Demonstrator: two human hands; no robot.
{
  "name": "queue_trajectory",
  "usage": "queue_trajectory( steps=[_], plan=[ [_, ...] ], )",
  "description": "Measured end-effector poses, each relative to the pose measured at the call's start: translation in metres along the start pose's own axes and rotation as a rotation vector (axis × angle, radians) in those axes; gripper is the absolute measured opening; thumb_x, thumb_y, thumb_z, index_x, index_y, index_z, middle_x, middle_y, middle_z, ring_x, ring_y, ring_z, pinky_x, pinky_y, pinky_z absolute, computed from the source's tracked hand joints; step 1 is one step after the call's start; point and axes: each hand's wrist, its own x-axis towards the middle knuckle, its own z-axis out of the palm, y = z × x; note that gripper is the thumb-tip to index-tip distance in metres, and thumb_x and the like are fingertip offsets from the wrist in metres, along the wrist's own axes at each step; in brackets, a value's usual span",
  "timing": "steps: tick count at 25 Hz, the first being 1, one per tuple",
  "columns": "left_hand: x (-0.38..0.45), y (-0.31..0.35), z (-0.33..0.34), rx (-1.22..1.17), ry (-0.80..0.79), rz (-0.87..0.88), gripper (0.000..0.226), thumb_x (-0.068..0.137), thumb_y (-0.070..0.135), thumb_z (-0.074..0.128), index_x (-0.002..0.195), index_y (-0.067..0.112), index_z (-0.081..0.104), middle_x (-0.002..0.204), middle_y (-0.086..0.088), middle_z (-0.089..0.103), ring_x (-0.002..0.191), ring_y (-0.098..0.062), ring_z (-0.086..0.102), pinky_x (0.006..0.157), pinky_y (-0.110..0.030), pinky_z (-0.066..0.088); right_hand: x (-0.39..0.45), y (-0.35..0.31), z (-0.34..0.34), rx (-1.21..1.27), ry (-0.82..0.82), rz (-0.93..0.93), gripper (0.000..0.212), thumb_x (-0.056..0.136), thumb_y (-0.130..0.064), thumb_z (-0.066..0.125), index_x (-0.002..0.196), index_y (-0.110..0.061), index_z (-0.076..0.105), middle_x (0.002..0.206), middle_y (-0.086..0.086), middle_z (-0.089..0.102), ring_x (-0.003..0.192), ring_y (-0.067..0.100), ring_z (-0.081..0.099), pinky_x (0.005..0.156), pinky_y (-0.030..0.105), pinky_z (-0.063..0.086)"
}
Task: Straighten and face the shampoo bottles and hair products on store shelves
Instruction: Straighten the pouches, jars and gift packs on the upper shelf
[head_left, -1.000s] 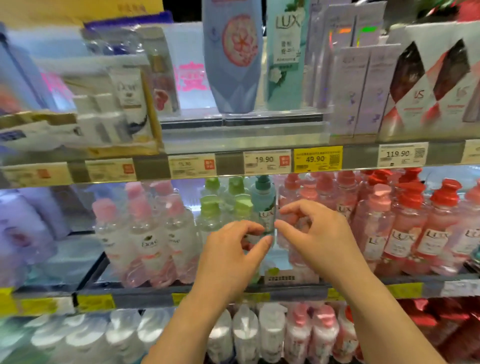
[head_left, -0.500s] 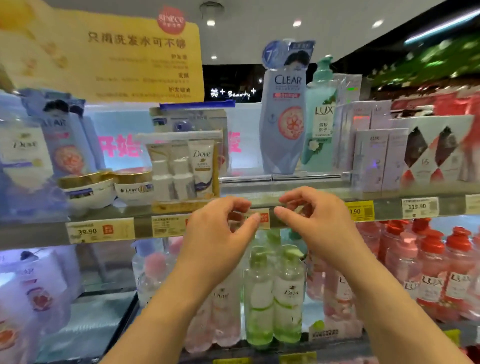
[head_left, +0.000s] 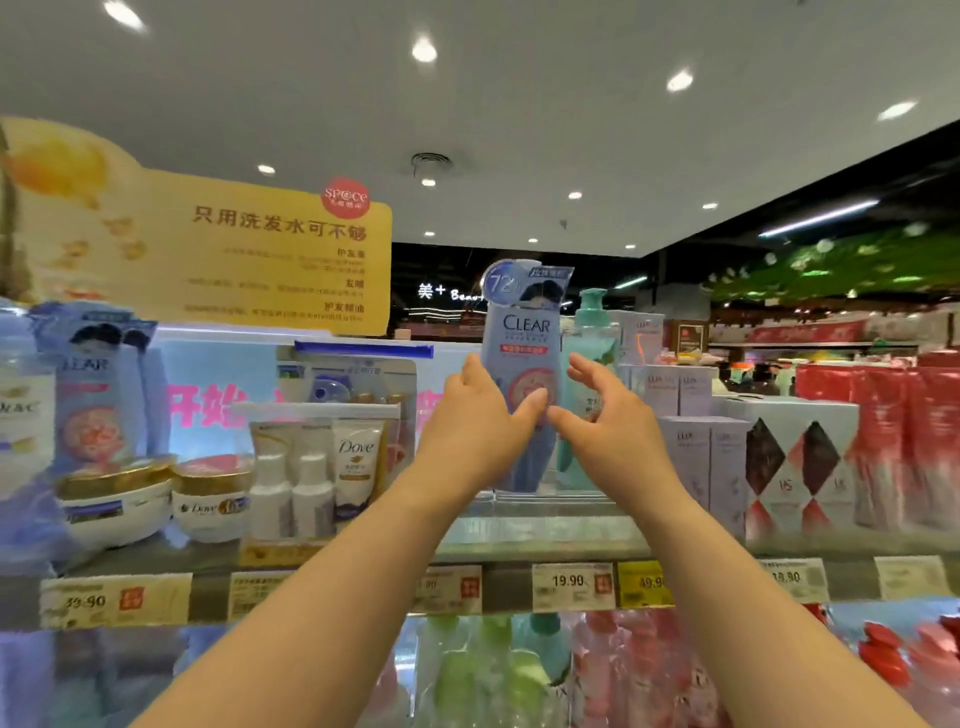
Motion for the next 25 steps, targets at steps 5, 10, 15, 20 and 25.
queue_trajectory(
  steps=[5, 10, 15, 20, 25],
  plan=[
    [0.021, -0.012, 0.015, -0.170, -0.001, -0.057, 0.071, 0.082, 0.060, 0.065, 0.133, 0.020, 0.037, 0.121, 0.002, 0.061, 0.096, -0.016, 0.058, 0.060, -0.019, 0.042, 0.026, 0.025, 0.014, 0.141, -0.148, 0.050, 0.064, 0.092, -0.015, 0.064, 0.150, -0.033, 0.044, 0.136, -0.004, 0.063, 0.080, 0.014, 0.074, 0.068, 0.034, 0.061],
    [0.013, -0.008, 0.017, -0.257, 0.067, -0.017, 0.061, 0.081, 0.050, 0.073, 0.124, 0.020, 0.042, 0.115, 0.004, 0.061, 0.100, -0.014, 0.061, 0.060, -0.011, 0.044, 0.027, 0.041, 0.014, 0.373, -0.169, 0.087, 0.061, 0.093, -0.004, 0.063, 0.147, -0.029, 0.049, 0.135, -0.008, 0.062, 0.059, 0.005, 0.063, 0.051, 0.018, 0.052],
    [-0.008, 0.010, -0.004, -0.198, 0.218, 0.075, 0.066, 0.080, 0.054, 0.071, 0.126, 0.018, 0.041, 0.118, -0.002, 0.060, 0.103, -0.019, 0.062, 0.079, -0.038, 0.058, 0.028, 0.016, 0.003, 0.525, -0.108, -0.032, 0.041, 0.089, -0.022, 0.069, 0.130, -0.032, 0.066, 0.122, -0.013, 0.072, 0.066, 0.000, 0.067, 0.050, 0.023, 0.053],
    [-0.030, 0.026, -0.059, -0.183, 0.394, 0.142, 0.065, 0.079, 0.059, 0.070, 0.125, 0.022, 0.044, 0.113, 0.003, 0.063, 0.096, -0.016, 0.064, 0.075, -0.041, 0.058, 0.020, -0.042, 0.004, 0.705, -0.090, -0.145, 0.039, 0.077, -0.050, 0.071, 0.115, -0.039, 0.071, 0.109, -0.011, 0.077, 0.056, 0.000, 0.063, 0.046, 0.017, 0.051],
    [-0.055, 0.000, -0.125, -0.204, 0.480, 0.140, 0.062, 0.078, 0.056, 0.073, 0.123, 0.021, 0.049, 0.107, 0.005, 0.067, 0.091, -0.014, 0.067, 0.073, -0.040, 0.059, 0.013, -0.104, 0.044, 0.799, -0.182, -0.218, 0.021, 0.093, -0.029, 0.070, 0.112, -0.027, 0.063, 0.096, -0.012, 0.080, 0.052, -0.002, 0.065, 0.045, 0.017, 0.051]
  ],
)
